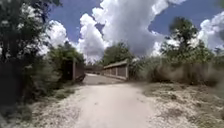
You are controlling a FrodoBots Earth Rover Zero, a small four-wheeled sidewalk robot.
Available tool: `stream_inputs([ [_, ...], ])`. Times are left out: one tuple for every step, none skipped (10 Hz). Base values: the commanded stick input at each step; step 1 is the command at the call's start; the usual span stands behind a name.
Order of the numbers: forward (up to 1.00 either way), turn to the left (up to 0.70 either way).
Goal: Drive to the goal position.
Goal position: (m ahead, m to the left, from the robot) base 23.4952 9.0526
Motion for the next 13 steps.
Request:
stream_inputs([
  [0.5,0.0],
  [0.5,0.0],
  [0.5,0.0],
  [0.5,0.0],
  [0.5,0.0],
  [0.5,0.0],
  [0.5,0.04],
  [0.5,0.24],
  [0.5,0.28],
  [0.5,0.0],
  [0.5,0.0],
  [0.5,0.0],
  [0.5,0.0],
])
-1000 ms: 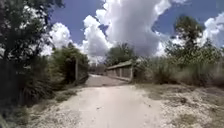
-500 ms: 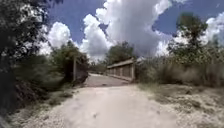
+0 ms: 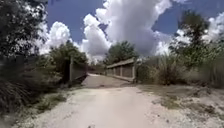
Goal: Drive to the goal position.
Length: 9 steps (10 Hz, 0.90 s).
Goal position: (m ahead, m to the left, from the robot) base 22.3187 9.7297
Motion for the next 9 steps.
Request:
stream_inputs([
  [0.5,0.0],
  [0.5,0.0],
  [0.5,0.0],
  [0.5,0.0],
  [0.5,0.0],
  [0.5,0.0],
  [0.5,0.12],
  [0.5,0.5],
  [0.5,0.5],
])
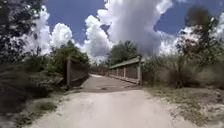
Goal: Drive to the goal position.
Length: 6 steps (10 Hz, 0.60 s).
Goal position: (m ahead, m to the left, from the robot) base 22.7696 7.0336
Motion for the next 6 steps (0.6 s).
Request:
stream_inputs([
  [0.5,0.5],
  [0.5,0.44],
  [0.5,0.33],
  [0.5,0.0],
  [0.5,0.0],
  [0.5,0.0],
])
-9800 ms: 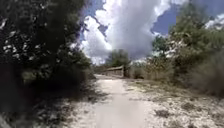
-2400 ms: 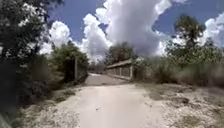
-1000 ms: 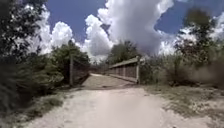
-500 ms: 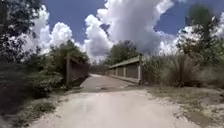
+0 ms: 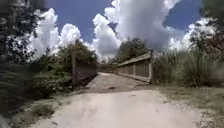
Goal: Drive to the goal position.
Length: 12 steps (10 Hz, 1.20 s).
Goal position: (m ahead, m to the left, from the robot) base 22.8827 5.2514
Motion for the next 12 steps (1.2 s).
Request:
stream_inputs([
  [0.5,0.0],
  [0.5,0.0],
  [0.5,0.0],
  [0.5,0.0],
  [0.5,0.0],
  [0.5,0.0],
  [0.5,0.0],
  [0.5,0.0],
  [0.5,0.0],
  [0.5,0.0],
  [0.5,0.0],
  [0.5,0.0],
])
